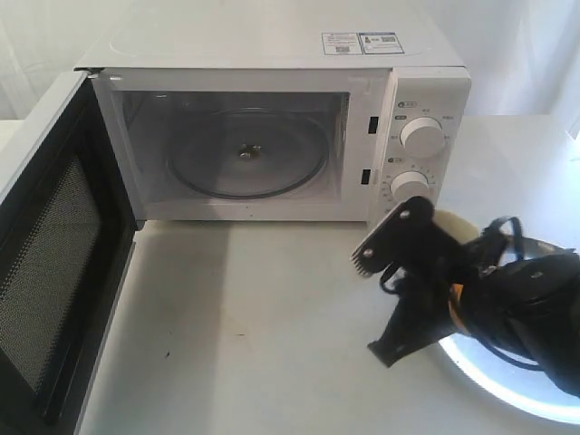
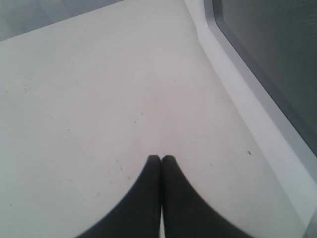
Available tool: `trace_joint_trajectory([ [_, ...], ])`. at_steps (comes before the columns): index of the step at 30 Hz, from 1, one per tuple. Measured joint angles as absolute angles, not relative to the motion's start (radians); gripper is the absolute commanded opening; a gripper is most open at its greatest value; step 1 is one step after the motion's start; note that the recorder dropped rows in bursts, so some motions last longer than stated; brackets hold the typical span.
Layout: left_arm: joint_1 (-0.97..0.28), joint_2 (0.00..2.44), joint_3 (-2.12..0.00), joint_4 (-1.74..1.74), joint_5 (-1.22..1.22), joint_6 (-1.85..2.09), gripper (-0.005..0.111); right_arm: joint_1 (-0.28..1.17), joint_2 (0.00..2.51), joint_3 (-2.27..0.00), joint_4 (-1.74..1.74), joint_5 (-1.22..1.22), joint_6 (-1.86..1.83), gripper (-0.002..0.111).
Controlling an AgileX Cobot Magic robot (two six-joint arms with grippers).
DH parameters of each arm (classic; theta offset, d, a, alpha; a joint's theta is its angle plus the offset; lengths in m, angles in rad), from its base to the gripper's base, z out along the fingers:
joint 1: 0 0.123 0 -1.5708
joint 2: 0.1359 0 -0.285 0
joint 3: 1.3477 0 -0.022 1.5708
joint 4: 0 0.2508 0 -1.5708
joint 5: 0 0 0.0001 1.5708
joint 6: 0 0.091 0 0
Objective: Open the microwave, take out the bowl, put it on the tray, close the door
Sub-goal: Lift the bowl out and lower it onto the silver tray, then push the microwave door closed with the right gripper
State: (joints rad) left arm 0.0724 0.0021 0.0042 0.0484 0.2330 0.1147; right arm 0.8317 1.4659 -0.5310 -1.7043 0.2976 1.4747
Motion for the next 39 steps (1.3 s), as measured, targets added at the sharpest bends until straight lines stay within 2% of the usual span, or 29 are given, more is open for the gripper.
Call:
trace_joint_trajectory([
  [5,0.072,0.002,0.004,0.048,0.233,0.115,0.000,0.832,1.466,-0.527,-1.599,0.556,1.497,0.000],
  [12,0.072,0.002,0.004,0.048,0.233,0.115,0.000,0.832,1.466,-0.527,-1.602,0.587,1.499,0.001],
  [15,0.072,0.002,0.004,0.048,0.233,0.115,0.000,0.832,1.466,-0.527,-1.623,0.585,1.501,0.012],
  [20,0.072,0.002,0.004,0.048,0.233,0.115,0.000,0.832,1.466,-0.527,-1.686,0.579,1.548,0.038],
  [22,0.072,0.002,0.004,0.048,0.233,0.115,0.000,0.832,1.466,-0.527,-1.707,0.579,1.560,0.043],
  [25,0.072,0.002,0.004,0.048,0.233,0.115,0.000,0.832,1.466,-0.527,-1.727,0.568,1.565,0.038],
  [33,0.072,0.002,0.004,0.048,0.233,0.115,0.000,0.845,1.405,-0.544,-1.731,0.358,1.567,0.001],
  [39,0.072,0.002,0.004,0.048,0.233,0.115,0.000,0.893,1.326,-0.605,-1.732,0.176,1.567,0.000],
])
